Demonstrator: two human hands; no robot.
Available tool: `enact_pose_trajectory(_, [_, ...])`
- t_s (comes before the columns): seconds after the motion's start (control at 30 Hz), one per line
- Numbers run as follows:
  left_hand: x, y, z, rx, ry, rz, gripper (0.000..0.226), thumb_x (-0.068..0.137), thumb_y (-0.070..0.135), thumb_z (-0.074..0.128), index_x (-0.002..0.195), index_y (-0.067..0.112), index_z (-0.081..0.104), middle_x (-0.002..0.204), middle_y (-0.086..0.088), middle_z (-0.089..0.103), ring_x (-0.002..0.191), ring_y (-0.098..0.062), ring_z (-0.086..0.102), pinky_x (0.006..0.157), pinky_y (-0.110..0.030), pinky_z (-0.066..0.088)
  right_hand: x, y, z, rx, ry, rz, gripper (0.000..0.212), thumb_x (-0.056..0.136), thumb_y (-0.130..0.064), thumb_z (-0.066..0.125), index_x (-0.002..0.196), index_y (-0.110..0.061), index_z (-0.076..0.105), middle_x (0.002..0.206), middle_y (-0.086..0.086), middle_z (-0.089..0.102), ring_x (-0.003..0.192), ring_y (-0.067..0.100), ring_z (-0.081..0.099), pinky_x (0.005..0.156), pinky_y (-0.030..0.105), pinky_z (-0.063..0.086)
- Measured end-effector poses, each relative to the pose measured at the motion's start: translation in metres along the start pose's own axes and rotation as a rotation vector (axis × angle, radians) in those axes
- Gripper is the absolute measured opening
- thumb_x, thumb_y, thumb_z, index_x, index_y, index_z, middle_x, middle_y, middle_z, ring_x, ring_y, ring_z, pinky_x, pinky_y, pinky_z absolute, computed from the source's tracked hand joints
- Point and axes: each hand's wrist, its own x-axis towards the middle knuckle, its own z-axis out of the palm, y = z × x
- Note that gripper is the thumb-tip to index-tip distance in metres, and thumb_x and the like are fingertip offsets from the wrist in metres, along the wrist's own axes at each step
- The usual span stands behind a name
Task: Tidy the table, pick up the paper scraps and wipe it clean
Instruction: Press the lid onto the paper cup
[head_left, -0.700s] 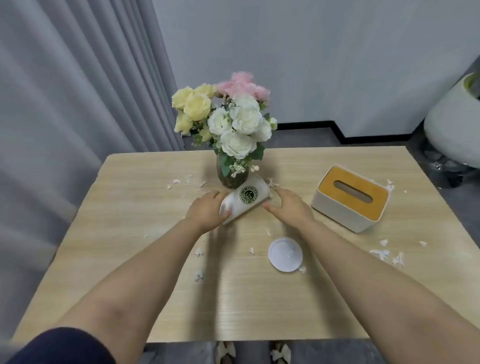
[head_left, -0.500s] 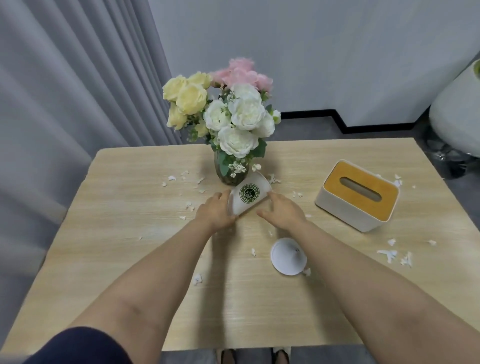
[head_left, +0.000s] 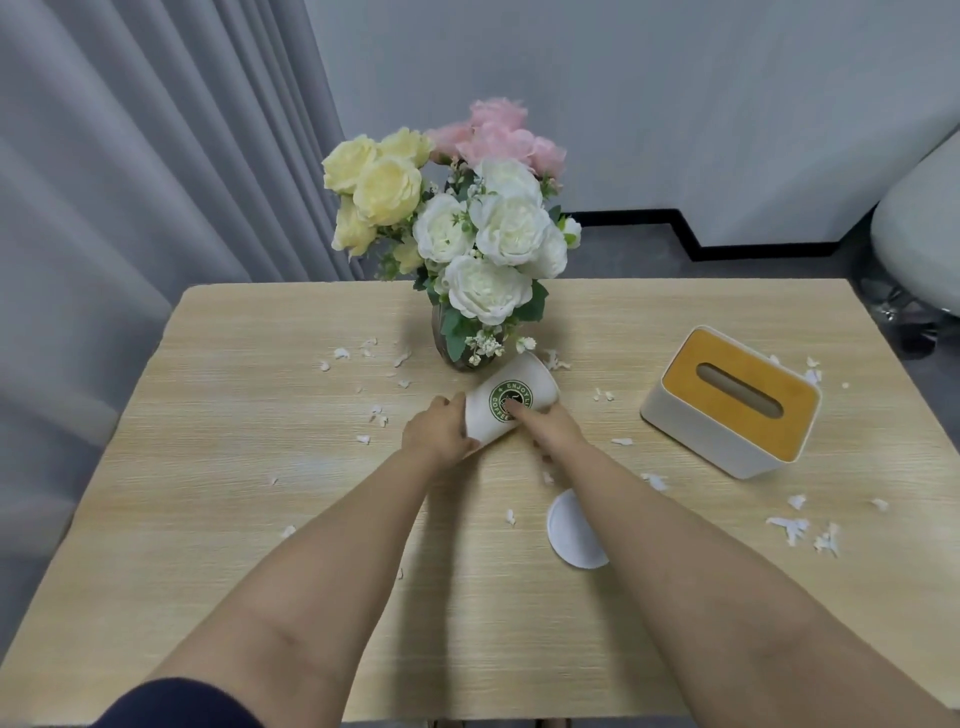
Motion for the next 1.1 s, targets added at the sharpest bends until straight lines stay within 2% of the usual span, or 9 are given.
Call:
enact_pose_trajectory(0.13, [-0.013,0.004,0.002,-0.147,0.043,0.034,0.070,0.081,0.035,0.069,0.140,0.021,0.033,0.133,-0.010,0.045,0.118,-0.032,0.050,0.094,-0.040,0.040,-0.009,-0.003,-0.011,0.168,0.018,0.012,0.042,0.080,-0.043,0.069,0.109,-0.014,0.056,0.084,-0.004,0.058,0.072,0.015,0.055,0.056,0.023,0.037])
enact_pose_trajectory(0.27, [-0.030,0.008,0.009,-0.286,0.080,0.056,0.076,0.077,0.033,0.073,0.139,0.020,0.033,0.134,-0.009,0.046,0.121,-0.027,0.048,0.094,-0.036,0.038,-0.024,-0.003,-0.017,0.242,0.004,-0.090,0.039,0.082,-0.031,0.070,0.112,-0.011,0.055,0.097,0.001,0.063,0.072,0.010,0.057,0.053,0.019,0.039])
enact_pose_trajectory(0.4, [-0.049,0.012,0.008,-0.516,0.056,0.116,0.081,0.072,0.029,0.080,0.138,0.015,0.034,0.129,-0.004,0.048,0.114,-0.019,0.048,0.088,-0.024,0.039,-0.038,0.006,-0.020,0.244,-0.004,-0.194,0.058,0.073,-0.026,0.079,0.118,-0.010,0.047,0.117,0.009,0.064,0.094,0.015,0.063,0.080,0.031,0.052])
enact_pose_trajectory(0.5, [-0.064,0.017,-0.001,-0.789,-0.006,0.179,0.089,0.066,0.034,0.083,0.138,0.017,0.034,0.128,0.000,0.050,0.117,-0.012,0.047,0.086,-0.016,0.035,-0.054,0.012,-0.021,0.118,-0.021,-0.254,0.076,0.067,-0.032,0.083,0.129,-0.015,0.041,0.124,0.002,0.057,0.112,0.017,0.056,0.097,0.038,0.046])
enact_pose_trajectory(0.57, [-0.073,0.018,-0.005,-0.902,-0.004,0.181,0.094,0.065,0.041,0.082,0.140,0.022,0.030,0.129,0.005,0.048,0.121,-0.010,0.045,0.092,-0.022,0.035,-0.064,0.013,-0.021,0.107,-0.017,-0.307,0.076,0.071,-0.024,0.081,0.132,-0.013,0.037,0.122,0.000,0.053,0.110,0.014,0.052,0.092,0.029,0.044])
enact_pose_trajectory(0.7, [-0.086,0.018,-0.011,-0.998,0.048,0.158,0.090,0.075,0.026,0.078,0.145,0.023,0.021,0.127,0.008,0.040,0.122,-0.011,0.041,0.095,-0.023,0.036,-0.077,0.017,-0.019,0.056,-0.079,-0.417,0.081,0.073,-0.018,0.079,0.139,-0.014,0.031,0.123,-0.002,0.047,0.111,0.011,0.048,0.090,0.026,0.042])
enact_pose_trajectory(0.83, [-0.097,0.018,-0.007,-1.018,0.099,0.205,0.076,0.073,0.011,0.079,0.135,0.023,0.036,0.119,0.011,0.049,0.100,0.002,0.050,0.068,-0.002,0.043,-0.083,0.027,-0.017,0.034,-0.185,-0.459,0.086,0.068,-0.006,0.081,0.138,-0.021,0.033,0.132,0.003,0.048,0.114,0.019,0.053,0.097,0.037,0.047])
enact_pose_trajectory(0.9, [-0.102,0.017,-0.004,-1.013,0.134,0.211,0.073,0.073,0.005,0.078,0.133,0.019,0.040,0.114,0.012,0.050,0.095,0.006,0.050,0.065,0.000,0.043,-0.086,0.032,-0.017,-0.009,-0.206,-0.470,0.088,0.066,-0.008,0.083,0.137,-0.024,0.034,0.130,-0.001,0.049,0.114,0.018,0.053,0.097,0.038,0.048])
enact_pose_trajectory(1.1, [-0.110,0.003,0.004,-1.027,0.211,0.179,0.080,0.068,0.007,0.082,0.134,0.019,0.039,0.122,0.005,0.048,0.111,-0.012,0.047,0.077,-0.010,0.040,-0.085,0.044,-0.031,-0.356,-0.117,-0.482,0.068,0.079,-0.021,0.074,0.138,-0.018,0.040,0.139,0.001,0.046,0.122,0.022,0.048,0.098,0.033,0.042])
